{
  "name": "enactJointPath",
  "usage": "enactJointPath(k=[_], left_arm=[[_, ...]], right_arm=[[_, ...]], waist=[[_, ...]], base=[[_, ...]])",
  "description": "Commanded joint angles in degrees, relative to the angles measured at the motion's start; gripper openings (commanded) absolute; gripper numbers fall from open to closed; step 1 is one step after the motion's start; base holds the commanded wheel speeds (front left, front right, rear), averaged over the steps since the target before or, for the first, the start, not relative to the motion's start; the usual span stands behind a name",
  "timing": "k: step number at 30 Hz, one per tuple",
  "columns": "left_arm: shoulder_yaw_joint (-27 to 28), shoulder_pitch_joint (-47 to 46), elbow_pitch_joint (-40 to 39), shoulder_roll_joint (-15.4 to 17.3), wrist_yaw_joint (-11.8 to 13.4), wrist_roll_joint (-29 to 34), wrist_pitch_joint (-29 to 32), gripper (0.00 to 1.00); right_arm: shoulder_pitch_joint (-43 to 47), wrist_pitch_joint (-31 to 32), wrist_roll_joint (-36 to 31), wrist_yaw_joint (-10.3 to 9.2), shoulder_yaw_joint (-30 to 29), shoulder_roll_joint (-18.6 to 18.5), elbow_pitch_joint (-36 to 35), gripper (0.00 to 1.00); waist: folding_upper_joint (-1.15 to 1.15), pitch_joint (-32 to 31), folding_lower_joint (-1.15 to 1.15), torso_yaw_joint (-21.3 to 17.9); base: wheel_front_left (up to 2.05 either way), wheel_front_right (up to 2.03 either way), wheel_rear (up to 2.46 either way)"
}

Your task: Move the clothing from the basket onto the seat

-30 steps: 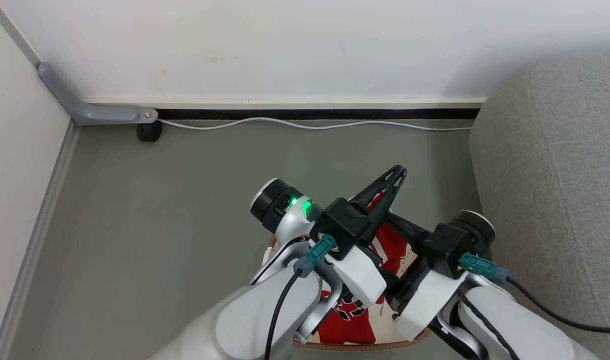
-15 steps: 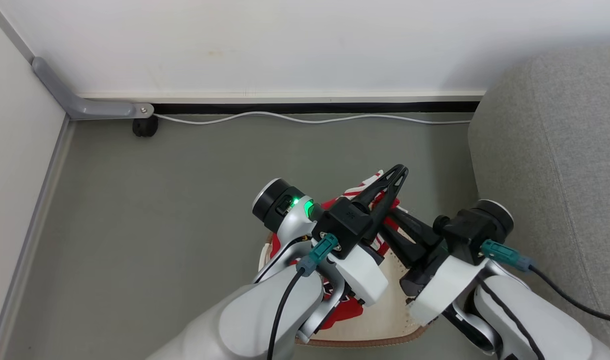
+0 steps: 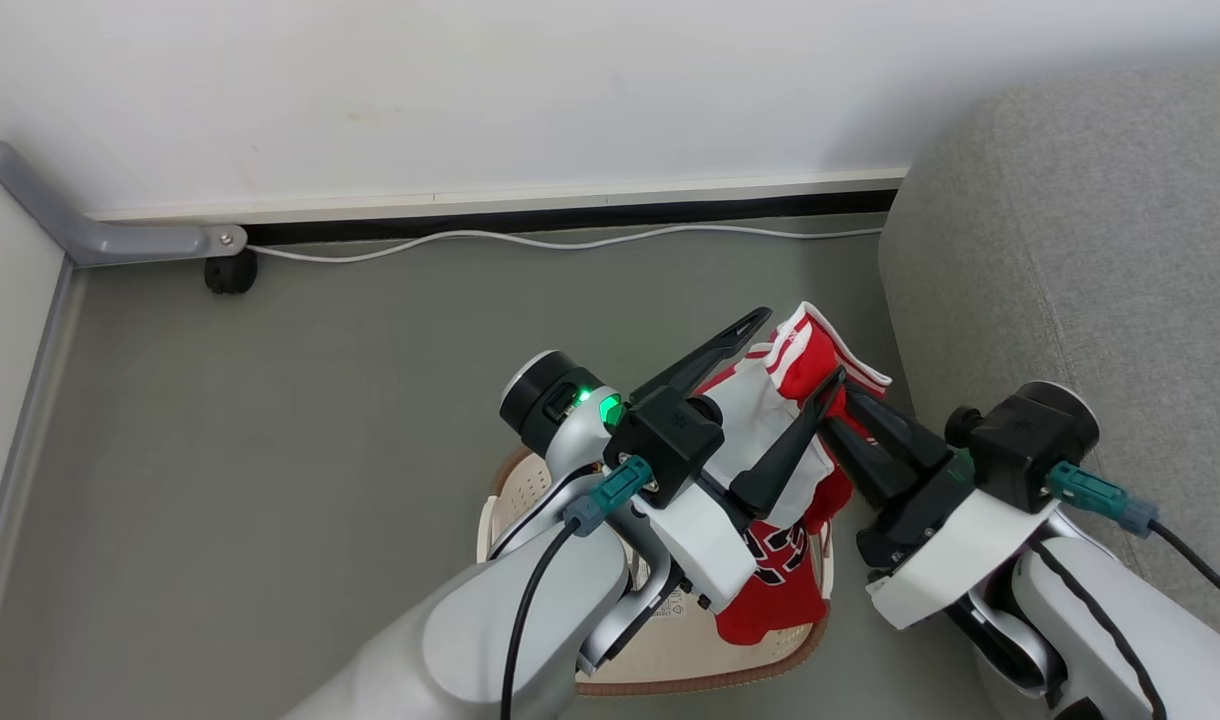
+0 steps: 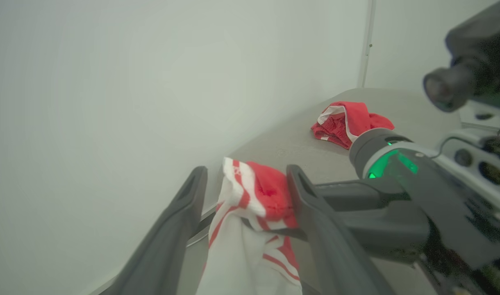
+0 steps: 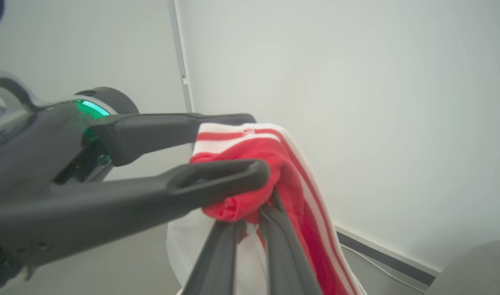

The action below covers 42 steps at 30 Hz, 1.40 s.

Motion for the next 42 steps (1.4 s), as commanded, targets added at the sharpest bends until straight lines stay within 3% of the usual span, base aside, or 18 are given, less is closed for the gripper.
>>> enactJointPath(k=[1, 27, 42], left_arm=[[1.9, 0.5, -0.6, 1.0, -0.7, 0.4, -0.1, 1.00], [8.6, 7.6, -0.1, 2.7, -8.4, 3.0, -0.1, 1.00], [12.7, 11.5, -1.0, 2.8, -11.3, 4.7, -0.1, 1.00]], right_arm=[[0.4, -0.4, 0.5, 0.07, -0.9, -0.5, -2.2, 0.00], [-1.0, -0.4, 2.0, 0.07, -4.1, -0.5, -2.8, 0.00], [-4.0, -0.4, 3.2, 0.07, -5.6, -0.7, -5.2, 0.00]], waist=[[0.00, -0.2, 0.00, -0.5], [0.00, -3.5, 0.00, -10.5], [0.00, -4.6, 0.00, -20.5]], base=[[0.00, 0.00, 0.00], [0.00, 0.00, 0.00], [0.00, 0.00, 0.00]])
